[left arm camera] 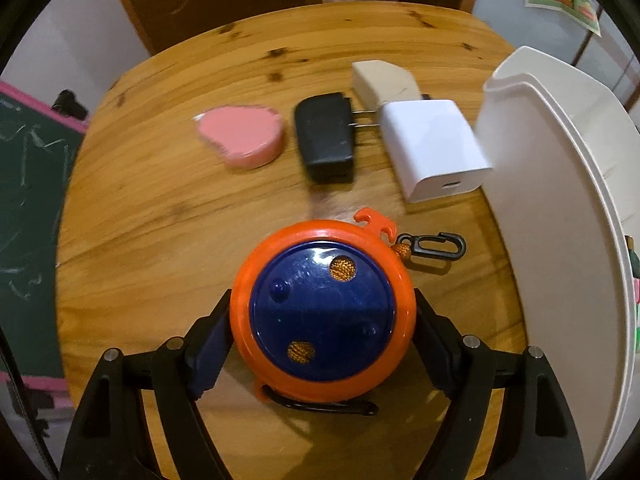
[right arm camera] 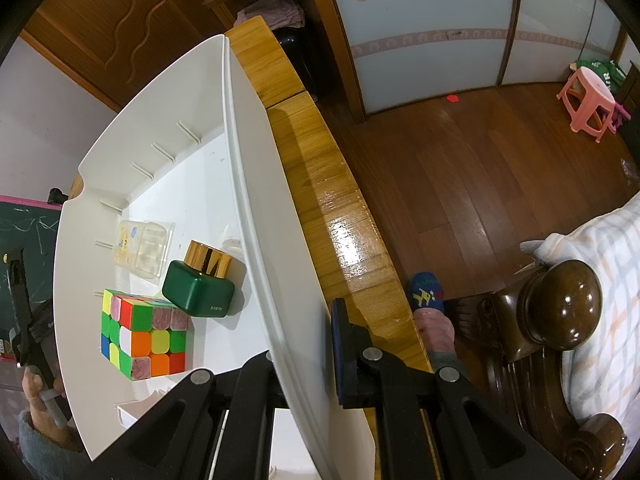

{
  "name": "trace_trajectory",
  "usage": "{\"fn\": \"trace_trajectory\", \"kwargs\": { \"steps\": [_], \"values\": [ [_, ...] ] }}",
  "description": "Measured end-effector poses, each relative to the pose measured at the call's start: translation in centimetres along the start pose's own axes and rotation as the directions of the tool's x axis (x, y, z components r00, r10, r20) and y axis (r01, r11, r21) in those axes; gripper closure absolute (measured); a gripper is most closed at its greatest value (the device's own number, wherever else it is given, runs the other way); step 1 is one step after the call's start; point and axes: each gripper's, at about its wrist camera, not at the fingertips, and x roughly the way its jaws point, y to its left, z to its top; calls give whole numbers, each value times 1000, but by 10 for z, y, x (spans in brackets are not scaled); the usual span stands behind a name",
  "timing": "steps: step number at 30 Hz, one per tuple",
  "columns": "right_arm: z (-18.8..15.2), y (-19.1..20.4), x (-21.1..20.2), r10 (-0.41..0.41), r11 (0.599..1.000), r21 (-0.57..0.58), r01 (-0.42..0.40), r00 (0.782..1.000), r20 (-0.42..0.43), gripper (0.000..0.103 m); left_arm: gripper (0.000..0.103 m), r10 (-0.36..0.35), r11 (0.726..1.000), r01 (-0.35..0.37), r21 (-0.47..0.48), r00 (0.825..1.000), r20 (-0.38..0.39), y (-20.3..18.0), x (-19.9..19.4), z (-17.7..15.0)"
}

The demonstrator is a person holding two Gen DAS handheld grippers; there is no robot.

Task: Organize rigid objects
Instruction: 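Lift the orange reel with the left gripper and carry it over the bin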

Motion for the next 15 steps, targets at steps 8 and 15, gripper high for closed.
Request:
{"fn": "trace_trajectory", "kwargs": {
  "steps": [8,15],
  "values": [
    [-1,1,0,-7,1000,-5,7,1000,3,95,20,-4,999,5,-38,1000,29,14,-47,-17],
    [-1,0,-1,0,1000,-2,0,1000,8,95,20,-22,1000,20,19,995,97,-3,-106,-19]
  ]
}}
